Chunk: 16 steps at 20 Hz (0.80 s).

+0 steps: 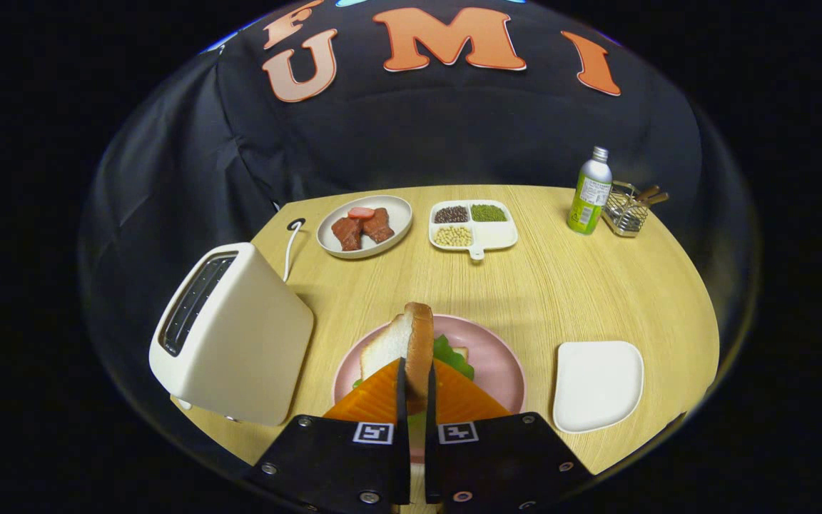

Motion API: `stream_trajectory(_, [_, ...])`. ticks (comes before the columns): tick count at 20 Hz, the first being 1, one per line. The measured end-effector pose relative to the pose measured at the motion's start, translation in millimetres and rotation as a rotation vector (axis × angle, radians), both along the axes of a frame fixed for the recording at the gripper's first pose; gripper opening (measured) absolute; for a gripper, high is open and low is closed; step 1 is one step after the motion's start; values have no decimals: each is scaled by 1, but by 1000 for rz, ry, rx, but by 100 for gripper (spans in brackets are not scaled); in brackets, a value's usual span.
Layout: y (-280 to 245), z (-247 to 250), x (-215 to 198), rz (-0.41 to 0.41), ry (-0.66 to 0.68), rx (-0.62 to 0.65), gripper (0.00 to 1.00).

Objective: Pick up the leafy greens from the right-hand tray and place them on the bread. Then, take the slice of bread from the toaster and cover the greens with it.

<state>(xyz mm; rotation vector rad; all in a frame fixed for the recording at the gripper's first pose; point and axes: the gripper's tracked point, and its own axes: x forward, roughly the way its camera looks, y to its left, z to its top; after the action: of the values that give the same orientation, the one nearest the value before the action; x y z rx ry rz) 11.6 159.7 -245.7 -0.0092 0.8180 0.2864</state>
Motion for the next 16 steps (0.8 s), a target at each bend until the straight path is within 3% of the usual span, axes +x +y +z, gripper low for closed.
stream_trajectory(5, [-19, -14, 4, -21, 59, -6, 16])
stream_trajectory(8, [-33, -20, 6, -39, 70, -42, 30])
stream_trajectory(13, [-48, -13, 10, -51, 41, -86, 42])
stream_trajectory(15, [-54, -2, 15, -62, 10, -88, 54])
stream_trajectory(16, [-58, 4, 16, -67, -9, -90, 64])
